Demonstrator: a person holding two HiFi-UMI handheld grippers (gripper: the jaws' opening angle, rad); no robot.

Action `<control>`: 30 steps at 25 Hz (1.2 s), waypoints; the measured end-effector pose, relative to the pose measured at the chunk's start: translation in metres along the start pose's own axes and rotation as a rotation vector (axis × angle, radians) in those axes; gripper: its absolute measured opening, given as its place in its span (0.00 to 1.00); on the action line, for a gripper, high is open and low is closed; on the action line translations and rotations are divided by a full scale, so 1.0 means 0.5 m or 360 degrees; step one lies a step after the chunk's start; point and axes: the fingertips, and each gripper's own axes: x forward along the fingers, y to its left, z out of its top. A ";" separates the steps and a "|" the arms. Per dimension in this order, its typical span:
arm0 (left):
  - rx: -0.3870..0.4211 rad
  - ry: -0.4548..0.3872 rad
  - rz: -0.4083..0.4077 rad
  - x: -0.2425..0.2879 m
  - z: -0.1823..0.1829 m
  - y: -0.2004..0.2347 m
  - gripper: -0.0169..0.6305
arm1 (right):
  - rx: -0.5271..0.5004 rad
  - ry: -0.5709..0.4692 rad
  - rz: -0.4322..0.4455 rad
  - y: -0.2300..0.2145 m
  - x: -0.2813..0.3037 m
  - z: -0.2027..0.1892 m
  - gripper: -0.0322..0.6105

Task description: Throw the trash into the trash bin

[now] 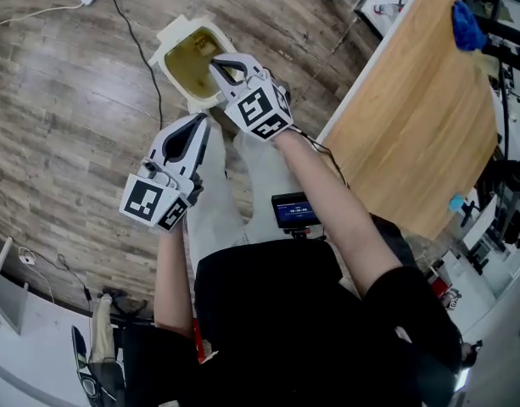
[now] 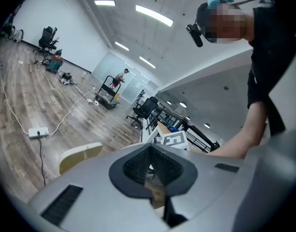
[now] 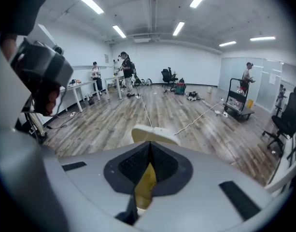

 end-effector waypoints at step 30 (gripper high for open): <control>0.0895 -0.0279 -0.0452 -0.061 0.454 -0.428 0.02 | 0.0261 -0.1119 -0.0354 -0.004 -0.697 0.539 0.05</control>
